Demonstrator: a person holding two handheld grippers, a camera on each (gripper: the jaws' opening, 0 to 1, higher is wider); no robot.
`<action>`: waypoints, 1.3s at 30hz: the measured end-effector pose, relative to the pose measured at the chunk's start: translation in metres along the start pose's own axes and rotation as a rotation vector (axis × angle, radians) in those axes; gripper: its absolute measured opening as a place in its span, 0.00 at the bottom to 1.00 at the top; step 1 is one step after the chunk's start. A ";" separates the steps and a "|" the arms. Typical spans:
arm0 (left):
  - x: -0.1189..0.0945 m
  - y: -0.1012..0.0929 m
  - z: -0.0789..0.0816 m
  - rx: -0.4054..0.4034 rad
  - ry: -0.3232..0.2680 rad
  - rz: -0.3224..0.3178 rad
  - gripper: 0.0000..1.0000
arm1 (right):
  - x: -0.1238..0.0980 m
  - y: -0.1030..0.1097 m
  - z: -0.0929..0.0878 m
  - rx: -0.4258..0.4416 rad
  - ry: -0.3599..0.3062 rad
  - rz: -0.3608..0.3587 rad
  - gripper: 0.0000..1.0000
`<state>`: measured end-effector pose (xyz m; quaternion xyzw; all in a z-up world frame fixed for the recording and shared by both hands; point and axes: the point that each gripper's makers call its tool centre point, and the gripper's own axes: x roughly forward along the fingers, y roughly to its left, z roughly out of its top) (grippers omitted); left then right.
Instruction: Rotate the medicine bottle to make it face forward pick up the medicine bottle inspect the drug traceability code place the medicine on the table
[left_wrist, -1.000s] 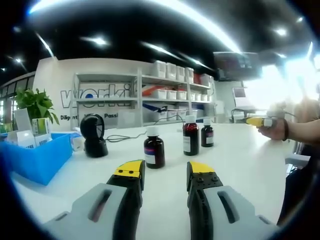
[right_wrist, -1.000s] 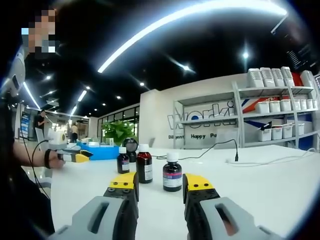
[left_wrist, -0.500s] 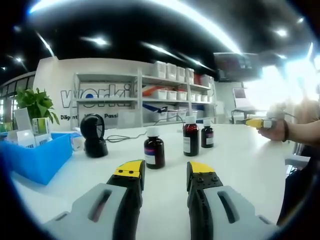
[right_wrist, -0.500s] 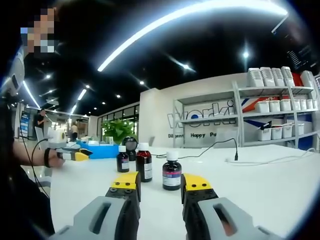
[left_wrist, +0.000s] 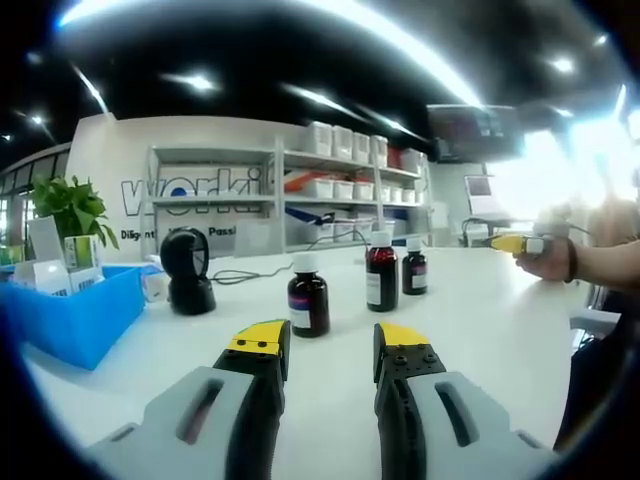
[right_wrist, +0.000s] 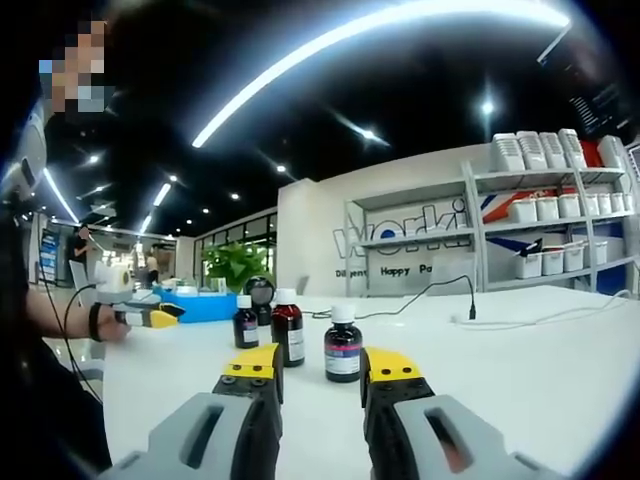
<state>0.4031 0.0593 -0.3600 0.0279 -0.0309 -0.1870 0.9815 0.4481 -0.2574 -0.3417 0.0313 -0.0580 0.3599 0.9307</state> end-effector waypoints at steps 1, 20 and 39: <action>0.000 0.000 0.000 0.000 0.000 0.000 0.26 | 0.000 0.000 0.000 0.001 -0.001 -0.001 0.26; 0.000 0.000 0.000 -0.002 0.000 -0.002 0.26 | 0.001 0.001 -0.002 -0.008 0.010 -0.002 0.25; 0.000 0.001 -0.001 -0.002 0.002 -0.004 0.26 | 0.001 0.005 -0.001 -0.010 0.014 -0.003 0.25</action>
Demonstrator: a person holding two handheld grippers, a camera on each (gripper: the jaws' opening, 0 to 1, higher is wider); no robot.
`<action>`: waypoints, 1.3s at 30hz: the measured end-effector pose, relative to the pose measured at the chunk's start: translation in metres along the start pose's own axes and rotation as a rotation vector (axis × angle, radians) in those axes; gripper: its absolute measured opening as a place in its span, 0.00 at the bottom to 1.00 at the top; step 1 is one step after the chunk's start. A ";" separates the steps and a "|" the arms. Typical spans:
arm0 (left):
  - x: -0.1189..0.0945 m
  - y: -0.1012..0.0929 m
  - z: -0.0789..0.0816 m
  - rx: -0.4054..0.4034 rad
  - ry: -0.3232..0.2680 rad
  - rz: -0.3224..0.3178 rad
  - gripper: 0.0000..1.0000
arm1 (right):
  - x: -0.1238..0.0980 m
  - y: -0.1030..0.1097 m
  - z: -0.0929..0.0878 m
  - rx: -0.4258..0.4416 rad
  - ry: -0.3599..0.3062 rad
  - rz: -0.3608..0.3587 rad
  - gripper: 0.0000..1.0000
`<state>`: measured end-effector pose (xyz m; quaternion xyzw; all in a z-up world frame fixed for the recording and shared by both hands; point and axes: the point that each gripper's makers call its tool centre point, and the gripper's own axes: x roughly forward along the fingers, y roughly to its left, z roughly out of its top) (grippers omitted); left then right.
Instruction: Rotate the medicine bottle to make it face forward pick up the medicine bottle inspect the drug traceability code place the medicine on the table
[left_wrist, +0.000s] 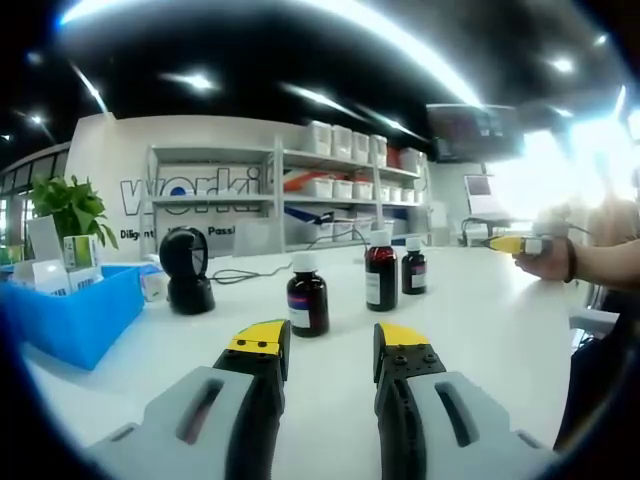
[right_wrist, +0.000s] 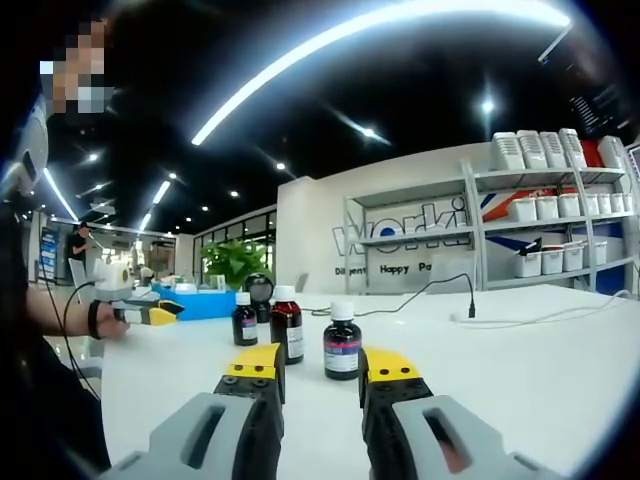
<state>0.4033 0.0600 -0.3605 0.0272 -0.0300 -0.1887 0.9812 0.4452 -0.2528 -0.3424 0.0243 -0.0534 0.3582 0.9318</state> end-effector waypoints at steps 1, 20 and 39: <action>0.000 0.000 0.000 0.000 0.000 0.001 0.26 | 0.000 0.000 0.000 0.000 0.000 0.000 0.25; 0.000 0.000 0.000 0.002 -0.002 0.001 0.26 | 0.000 0.001 0.001 -0.002 0.001 -0.001 0.24; 0.000 0.000 0.000 0.005 0.001 0.005 0.26 | 0.004 0.006 0.003 0.015 0.018 0.022 0.26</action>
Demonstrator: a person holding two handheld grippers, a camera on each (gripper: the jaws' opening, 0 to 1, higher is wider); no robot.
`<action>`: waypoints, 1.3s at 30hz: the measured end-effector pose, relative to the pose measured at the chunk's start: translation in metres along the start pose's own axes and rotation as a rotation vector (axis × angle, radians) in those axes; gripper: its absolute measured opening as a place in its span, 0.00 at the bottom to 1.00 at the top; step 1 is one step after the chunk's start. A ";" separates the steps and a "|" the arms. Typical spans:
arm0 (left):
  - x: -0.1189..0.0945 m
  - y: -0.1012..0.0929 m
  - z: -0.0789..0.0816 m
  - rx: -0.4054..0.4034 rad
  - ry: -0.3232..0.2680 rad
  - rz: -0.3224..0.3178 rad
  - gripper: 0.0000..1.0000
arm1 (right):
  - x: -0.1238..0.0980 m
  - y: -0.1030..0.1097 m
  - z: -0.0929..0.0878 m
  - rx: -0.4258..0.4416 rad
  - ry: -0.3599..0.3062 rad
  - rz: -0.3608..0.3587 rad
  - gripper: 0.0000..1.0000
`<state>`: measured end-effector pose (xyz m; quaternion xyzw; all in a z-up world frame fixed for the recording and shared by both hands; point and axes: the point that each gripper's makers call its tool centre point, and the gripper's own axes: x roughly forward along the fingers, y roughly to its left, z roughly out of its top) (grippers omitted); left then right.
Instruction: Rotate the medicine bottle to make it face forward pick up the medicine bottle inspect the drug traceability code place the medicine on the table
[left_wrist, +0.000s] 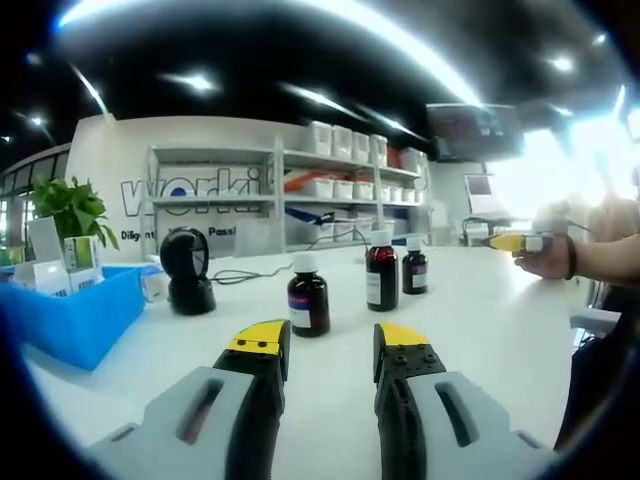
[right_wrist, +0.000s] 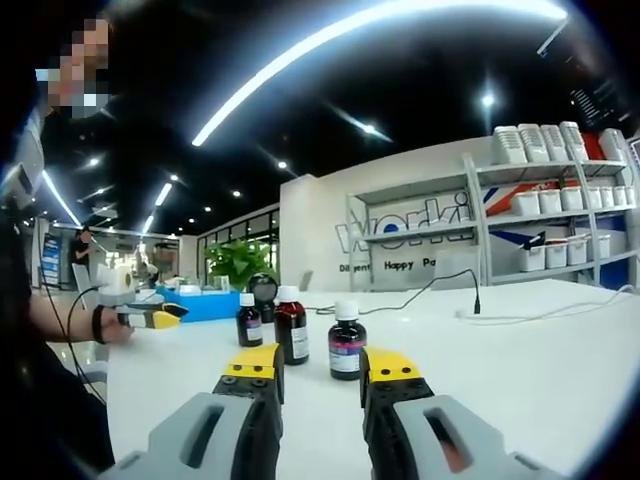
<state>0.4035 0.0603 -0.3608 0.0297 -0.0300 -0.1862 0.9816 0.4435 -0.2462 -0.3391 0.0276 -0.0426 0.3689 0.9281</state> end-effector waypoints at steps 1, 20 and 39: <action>0.000 0.000 0.000 0.001 0.002 0.001 0.26 | 0.000 0.000 0.001 -0.002 -0.001 -0.001 0.26; -0.001 0.001 0.001 -0.006 -0.006 0.002 0.26 | 0.028 0.007 0.059 -0.078 0.004 0.074 0.29; -0.001 0.003 0.003 -0.014 -0.016 0.000 0.26 | 0.087 0.039 0.062 -0.103 0.125 0.179 0.31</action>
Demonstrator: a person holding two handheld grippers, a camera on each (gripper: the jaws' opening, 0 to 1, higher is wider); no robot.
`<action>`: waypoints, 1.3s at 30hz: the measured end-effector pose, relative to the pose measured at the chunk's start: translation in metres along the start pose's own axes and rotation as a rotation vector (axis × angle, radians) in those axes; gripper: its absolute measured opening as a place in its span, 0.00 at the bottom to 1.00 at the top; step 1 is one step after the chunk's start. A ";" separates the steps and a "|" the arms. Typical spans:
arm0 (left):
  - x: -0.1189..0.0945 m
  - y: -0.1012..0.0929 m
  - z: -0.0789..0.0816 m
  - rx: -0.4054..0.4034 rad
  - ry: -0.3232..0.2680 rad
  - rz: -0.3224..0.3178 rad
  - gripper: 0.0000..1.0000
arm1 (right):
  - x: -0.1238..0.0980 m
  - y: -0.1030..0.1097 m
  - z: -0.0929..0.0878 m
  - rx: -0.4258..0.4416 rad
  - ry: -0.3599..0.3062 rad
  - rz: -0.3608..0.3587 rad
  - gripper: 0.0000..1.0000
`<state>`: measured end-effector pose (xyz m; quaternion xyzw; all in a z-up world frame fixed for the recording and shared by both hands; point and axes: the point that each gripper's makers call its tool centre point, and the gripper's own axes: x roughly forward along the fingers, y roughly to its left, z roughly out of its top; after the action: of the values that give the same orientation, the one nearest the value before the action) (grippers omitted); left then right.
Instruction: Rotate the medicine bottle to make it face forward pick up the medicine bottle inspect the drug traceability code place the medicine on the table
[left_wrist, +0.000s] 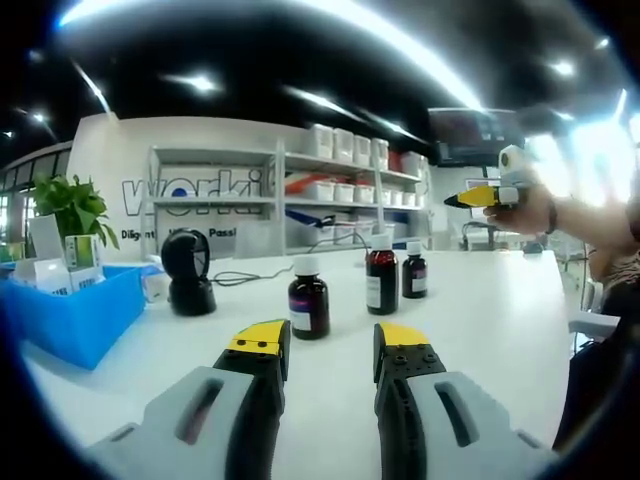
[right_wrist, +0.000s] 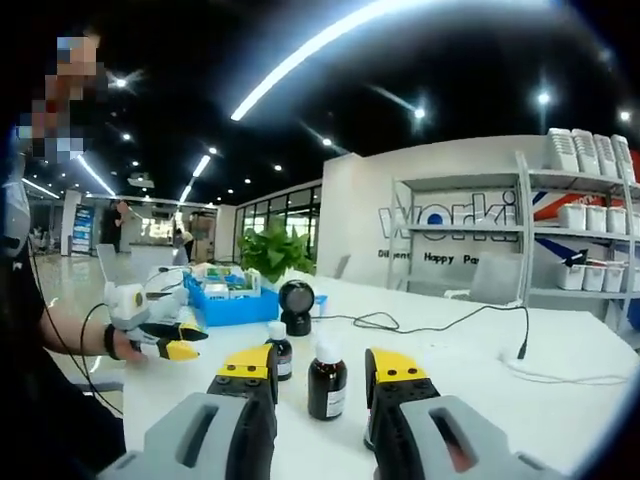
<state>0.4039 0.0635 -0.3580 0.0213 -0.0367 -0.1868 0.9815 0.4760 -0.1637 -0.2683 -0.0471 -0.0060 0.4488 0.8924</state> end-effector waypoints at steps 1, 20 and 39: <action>0.000 0.000 0.000 0.000 0.000 0.000 0.26 | 0.002 0.001 0.000 0.000 0.006 0.003 0.31; 0.000 -0.002 0.001 -0.004 -0.004 -0.008 0.26 | 0.052 0.004 -0.020 -0.032 0.116 0.040 0.33; 0.000 -0.003 0.001 -0.007 -0.004 -0.012 0.26 | 0.090 0.004 -0.061 -0.076 0.223 0.047 0.35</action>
<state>0.4024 0.0604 -0.3574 0.0179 -0.0381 -0.1930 0.9803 0.5303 -0.0940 -0.3318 -0.1307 0.0775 0.4610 0.8743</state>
